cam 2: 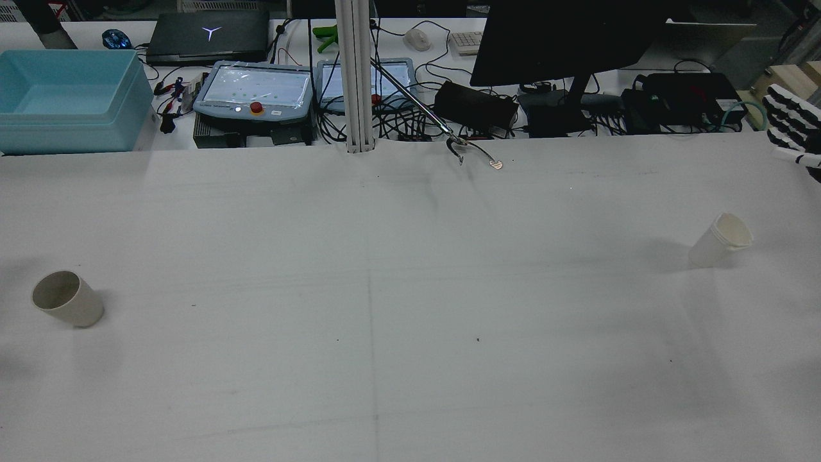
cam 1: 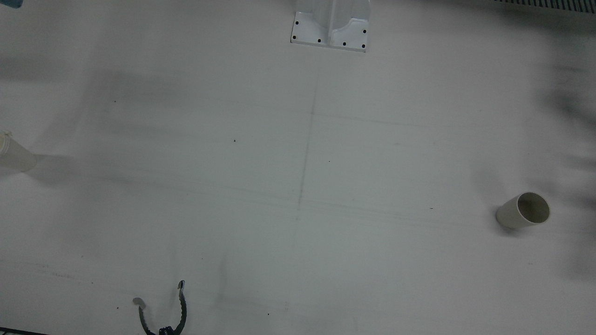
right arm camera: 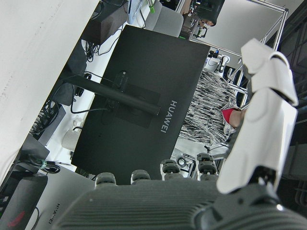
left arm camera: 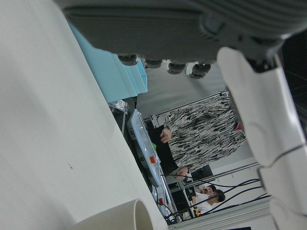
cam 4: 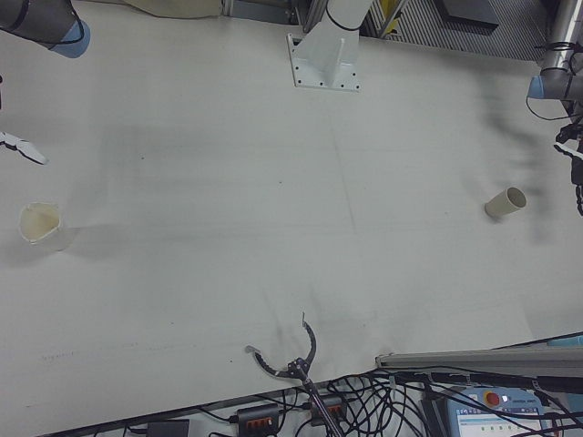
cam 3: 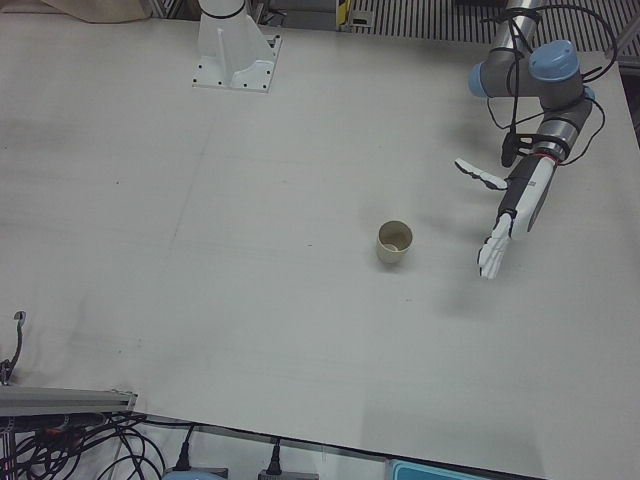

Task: Pour water
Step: 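Reach the left hand to the beige paper cup and close around it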

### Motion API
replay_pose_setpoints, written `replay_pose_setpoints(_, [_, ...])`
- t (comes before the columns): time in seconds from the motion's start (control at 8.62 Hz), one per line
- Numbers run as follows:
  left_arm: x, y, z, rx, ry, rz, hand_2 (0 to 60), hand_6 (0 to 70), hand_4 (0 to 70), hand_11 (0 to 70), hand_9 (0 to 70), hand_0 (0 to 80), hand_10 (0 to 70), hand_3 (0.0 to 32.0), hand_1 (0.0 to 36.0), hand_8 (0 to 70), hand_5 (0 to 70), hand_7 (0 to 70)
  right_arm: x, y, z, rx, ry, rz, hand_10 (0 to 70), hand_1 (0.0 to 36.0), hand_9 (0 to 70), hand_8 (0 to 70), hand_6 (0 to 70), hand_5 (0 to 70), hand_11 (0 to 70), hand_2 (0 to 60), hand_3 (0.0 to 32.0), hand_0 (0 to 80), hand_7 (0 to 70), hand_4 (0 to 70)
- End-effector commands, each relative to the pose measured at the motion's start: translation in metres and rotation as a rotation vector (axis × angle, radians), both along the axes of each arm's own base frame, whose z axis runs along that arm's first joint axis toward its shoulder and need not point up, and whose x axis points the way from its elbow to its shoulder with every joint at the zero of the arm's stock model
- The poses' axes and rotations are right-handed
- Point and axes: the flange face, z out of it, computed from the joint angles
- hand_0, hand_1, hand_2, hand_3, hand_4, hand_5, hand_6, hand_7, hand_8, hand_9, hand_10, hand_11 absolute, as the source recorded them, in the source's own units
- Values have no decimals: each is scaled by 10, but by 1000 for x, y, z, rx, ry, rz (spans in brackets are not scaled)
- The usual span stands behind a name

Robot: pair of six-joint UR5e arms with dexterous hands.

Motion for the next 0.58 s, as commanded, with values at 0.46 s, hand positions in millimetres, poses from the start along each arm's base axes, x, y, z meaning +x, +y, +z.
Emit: replay_pose_setpoints(0.46, [97,-35,-3,-26,12,44,0,56,139,24,0,682,0,0,211,1,0,18,-4,0,1,-2,3,-7,0,209,0,6,82,48,0,232,0,484,0,0])
